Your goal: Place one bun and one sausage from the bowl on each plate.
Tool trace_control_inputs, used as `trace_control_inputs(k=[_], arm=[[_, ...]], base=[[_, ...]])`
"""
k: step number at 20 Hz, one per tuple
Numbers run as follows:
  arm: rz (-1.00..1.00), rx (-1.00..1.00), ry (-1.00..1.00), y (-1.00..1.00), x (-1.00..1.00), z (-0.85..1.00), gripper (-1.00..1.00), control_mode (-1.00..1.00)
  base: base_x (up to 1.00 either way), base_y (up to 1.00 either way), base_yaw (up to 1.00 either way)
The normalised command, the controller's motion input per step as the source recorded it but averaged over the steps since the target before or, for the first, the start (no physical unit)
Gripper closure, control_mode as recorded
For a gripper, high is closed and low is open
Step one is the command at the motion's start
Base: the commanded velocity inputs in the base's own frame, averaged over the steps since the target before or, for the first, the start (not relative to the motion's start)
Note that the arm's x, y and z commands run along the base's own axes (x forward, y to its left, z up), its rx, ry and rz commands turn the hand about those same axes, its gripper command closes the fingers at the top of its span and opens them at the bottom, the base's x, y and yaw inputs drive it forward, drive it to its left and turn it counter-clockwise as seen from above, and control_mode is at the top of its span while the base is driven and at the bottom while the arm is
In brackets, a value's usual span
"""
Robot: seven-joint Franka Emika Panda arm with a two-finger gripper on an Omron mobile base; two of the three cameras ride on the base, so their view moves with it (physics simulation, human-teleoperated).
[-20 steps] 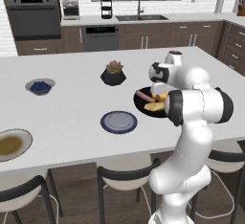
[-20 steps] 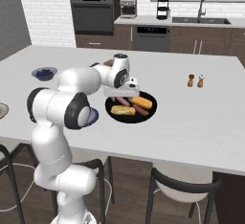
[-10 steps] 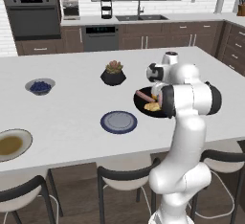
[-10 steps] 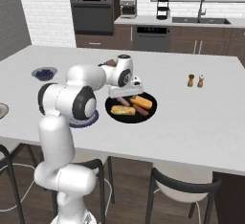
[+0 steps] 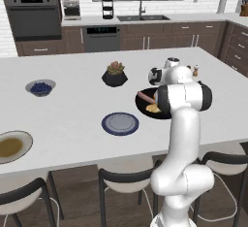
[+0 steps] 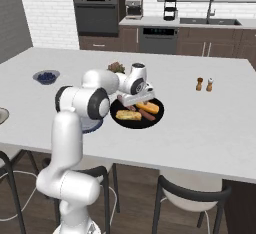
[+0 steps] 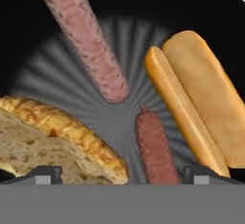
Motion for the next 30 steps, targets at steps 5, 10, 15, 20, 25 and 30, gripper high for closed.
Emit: trace_control_inputs(k=[5, 10, 15, 20, 25, 30], arm=[[0.12, 0.00, 0.00, -0.11, 0.48, -0.24, -1.00, -1.00], [0.05, 0.00, 0.00, 0.00, 0.42, -0.24, -1.00, -1.00], [0.03, 0.00, 0.02, 0.00, 0.27, -0.32, -1.00, -1.00], [0.01, 0.00, 0.05, 0.00, 0.17, -0.27, -1.00, -1.00], [0.00, 0.00, 0.07, 0.00, 0.02, -0.16, -1.00, -1.00], [0.00, 0.00, 0.09, 0.00, 0.00, -0.07, 1.00, -1.00]], base=[[0.00, 0.00, 0.00], [0.00, 0.00, 0.00], [0.00, 0.00, 0.00], [0.00, 0.00, 0.00], [0.00, 0.00, 0.00], [0.00, 0.00, 0.00]])
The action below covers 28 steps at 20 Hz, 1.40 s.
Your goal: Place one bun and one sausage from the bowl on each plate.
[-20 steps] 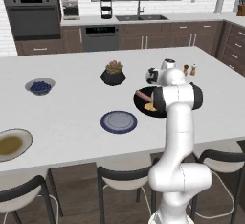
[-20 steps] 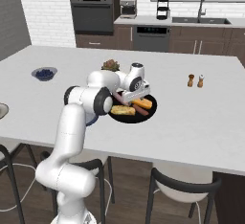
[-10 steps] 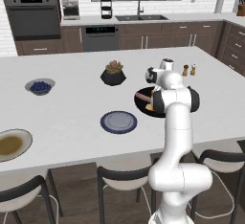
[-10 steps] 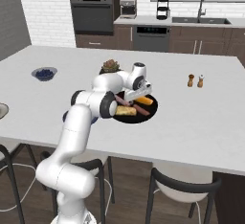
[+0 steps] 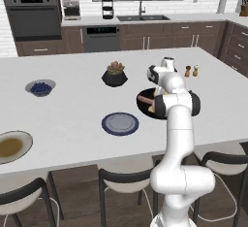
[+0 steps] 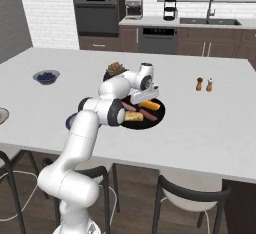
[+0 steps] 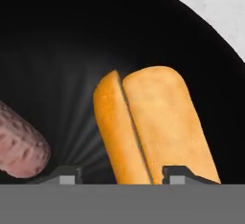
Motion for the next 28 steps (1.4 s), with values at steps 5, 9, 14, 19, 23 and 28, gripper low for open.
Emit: trace_control_inputs(k=[5, 9, 14, 19, 23, 28], arm=[[0.00, 0.00, 0.02, 0.00, 0.00, 0.00, 1.00, -1.00], [0.00, 0.00, 0.00, 0.00, 0.05, 0.00, 1.00, -1.00], [0.00, 0.00, 0.00, 0.07, -0.28, 0.38, 1.00, -1.00], [0.04, 0.00, 0.00, 0.74, -0.87, 0.61, 1.00, -1.00], [0.07, 0.00, 0.00, 1.00, -1.00, 0.26, 1.00, -1.00], [0.06, 0.00, 0.00, 1.00, -1.00, 0.01, 1.00, -1.00]], base=[[0.00, 0.00, 0.00], [0.00, 0.00, 0.00], [0.00, 0.00, 0.00], [0.00, 0.00, 0.00], [0.00, 0.00, 0.00], [0.00, 0.00, 0.00]])
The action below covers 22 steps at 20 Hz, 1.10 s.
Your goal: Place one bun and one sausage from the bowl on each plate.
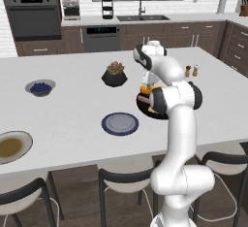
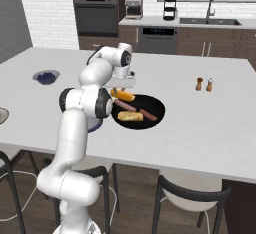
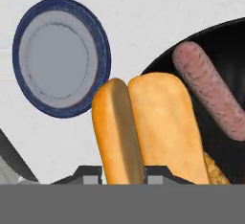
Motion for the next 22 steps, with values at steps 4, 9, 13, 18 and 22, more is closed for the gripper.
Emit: trace_control_inputs(k=[4, 9, 13, 18, 22], arm=[[0.02, 0.00, 0.00, 0.90, -1.00, 0.10, 1.00, -1.00], [0.00, 0.00, -0.03, 0.99, -1.00, 0.03, 1.00, -1.00], [0.00, -0.01, -0.02, 1.00, -0.85, -0.02, 1.00, -1.00], [0.01, 0.00, -0.01, 0.53, -0.07, -0.17, 1.00, -1.00], [0.00, 0.00, -0.03, 0.29, 0.51, -0.46, 1.00, -1.00]], base=[[0.00, 0.00, 0.00], [0.00, 0.00, 0.00], [0.00, 0.00, 0.00], [0.00, 0.00, 0.00], [0.00, 0.00, 0.00]])
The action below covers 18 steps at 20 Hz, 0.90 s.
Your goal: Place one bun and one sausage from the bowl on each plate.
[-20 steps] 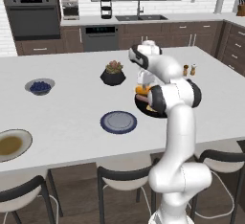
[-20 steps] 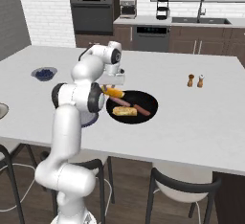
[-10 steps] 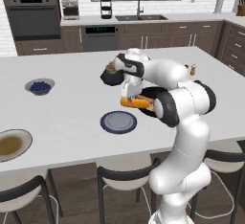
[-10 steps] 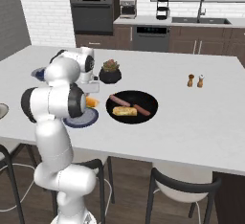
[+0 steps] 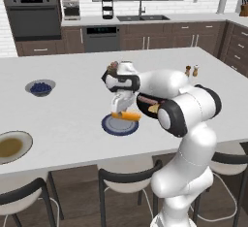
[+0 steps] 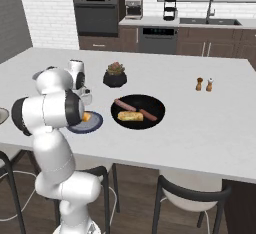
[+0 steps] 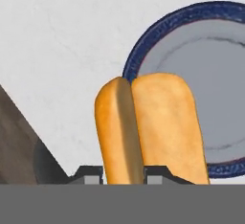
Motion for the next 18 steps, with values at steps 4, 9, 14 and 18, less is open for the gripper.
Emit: trace_control_inputs(k=[4, 9, 14, 18], arm=[[0.00, 0.00, -0.08, 0.20, 0.81, -0.22, 1.00, -1.00], [0.00, 0.00, -0.10, 0.04, 0.35, -0.02, 1.00, -1.00], [0.00, 0.00, -0.01, 0.00, 0.07, -0.48, 1.00, -1.00], [0.00, 0.00, -0.03, 0.00, 0.10, -0.33, 1.00, -1.00]], base=[[0.00, 0.00, 0.00], [0.00, 0.00, 0.00], [0.00, 0.00, 0.00], [0.00, 0.00, 0.00]])
